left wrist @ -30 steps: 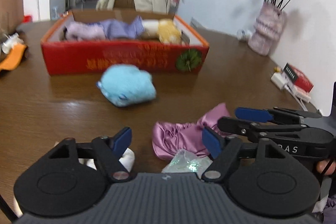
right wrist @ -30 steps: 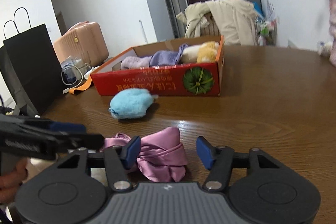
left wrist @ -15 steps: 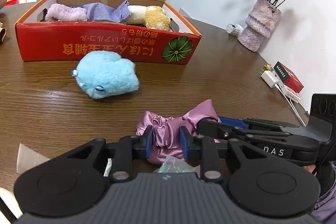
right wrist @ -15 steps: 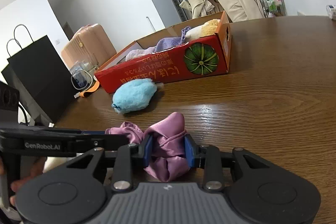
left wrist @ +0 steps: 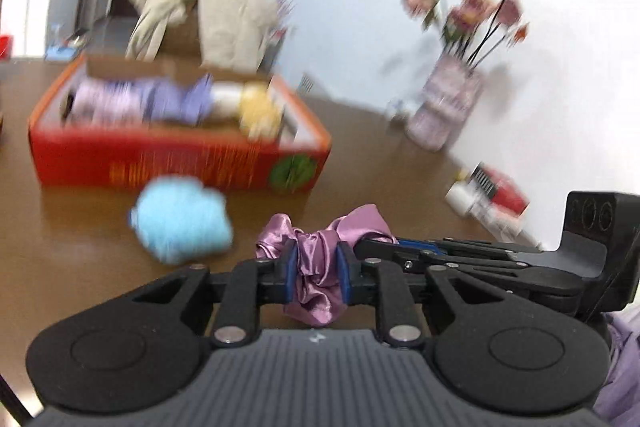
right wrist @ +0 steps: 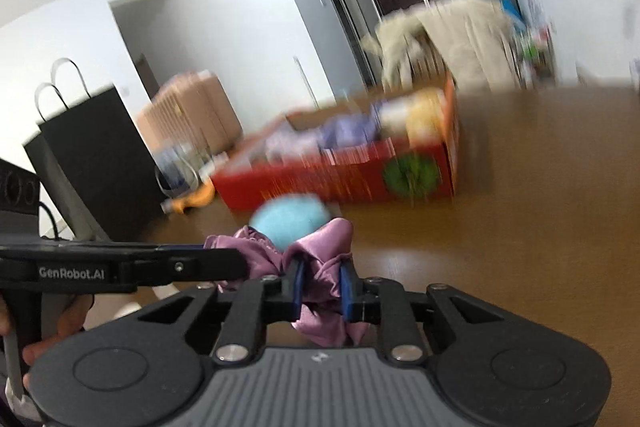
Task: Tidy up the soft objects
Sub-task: 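Carry the pink scrunchie into the box and open both grippers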
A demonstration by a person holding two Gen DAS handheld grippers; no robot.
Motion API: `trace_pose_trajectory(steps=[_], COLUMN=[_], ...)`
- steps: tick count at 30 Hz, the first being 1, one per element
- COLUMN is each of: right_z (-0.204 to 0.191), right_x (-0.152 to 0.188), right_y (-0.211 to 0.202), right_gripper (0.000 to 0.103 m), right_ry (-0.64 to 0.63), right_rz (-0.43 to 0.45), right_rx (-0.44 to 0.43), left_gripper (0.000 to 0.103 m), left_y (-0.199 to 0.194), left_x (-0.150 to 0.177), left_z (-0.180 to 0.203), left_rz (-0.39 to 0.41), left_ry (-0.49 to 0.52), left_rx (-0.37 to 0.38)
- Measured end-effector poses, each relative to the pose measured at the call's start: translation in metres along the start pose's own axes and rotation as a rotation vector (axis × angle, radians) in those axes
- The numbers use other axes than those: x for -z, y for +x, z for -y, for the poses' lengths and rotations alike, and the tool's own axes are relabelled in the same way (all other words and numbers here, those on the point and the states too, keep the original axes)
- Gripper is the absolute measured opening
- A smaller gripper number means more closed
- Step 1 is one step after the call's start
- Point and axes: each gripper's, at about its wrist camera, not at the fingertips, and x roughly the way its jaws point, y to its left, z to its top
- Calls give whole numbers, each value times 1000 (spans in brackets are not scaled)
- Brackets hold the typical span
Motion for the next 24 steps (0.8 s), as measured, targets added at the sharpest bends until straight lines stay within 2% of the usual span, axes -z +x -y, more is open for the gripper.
trace_pose_trajectory(steps=[3, 6, 9, 12, 17, 19, 20, 22, 24], right_z=[-14, -18, -15, -3, 20, 28, 32, 34, 31], right_x=[-39, -84, -126, -152, -165, -162, -157, -154, -148], right_y=[0, 26, 71, 125, 208, 235, 243, 264, 273], right_gripper=[18, 18, 18, 18, 18, 20, 26, 26, 28], right_ry=[-71, -117, -143, -127, -75, -58, -46, -45, -67], right_rz=[69, 102, 86, 32, -61, -100, -122, -187, -198], right_rx=[4, 13, 42, 69, 138, 168, 191, 223, 234], left_gripper=[21, 21, 21, 21, 22, 27, 28, 28, 43], left_y=[-6, 6, 35, 72, 140, 164, 171, 179, 175], left_x=[-41, -82, -122, -145, -157, -155, -152, -146, -142], left_z=[-10, -27, -59, -91, -142, -157, -164, -176, -181], left_rz=[50, 85, 64, 23, -90, -134, -146, -167, -155], left_ry=[9, 22, -23, -32, -52, -58, -62, -70, -58], left_rx=[26, 11, -2, -51, -116, -161, -185, -203, -201])
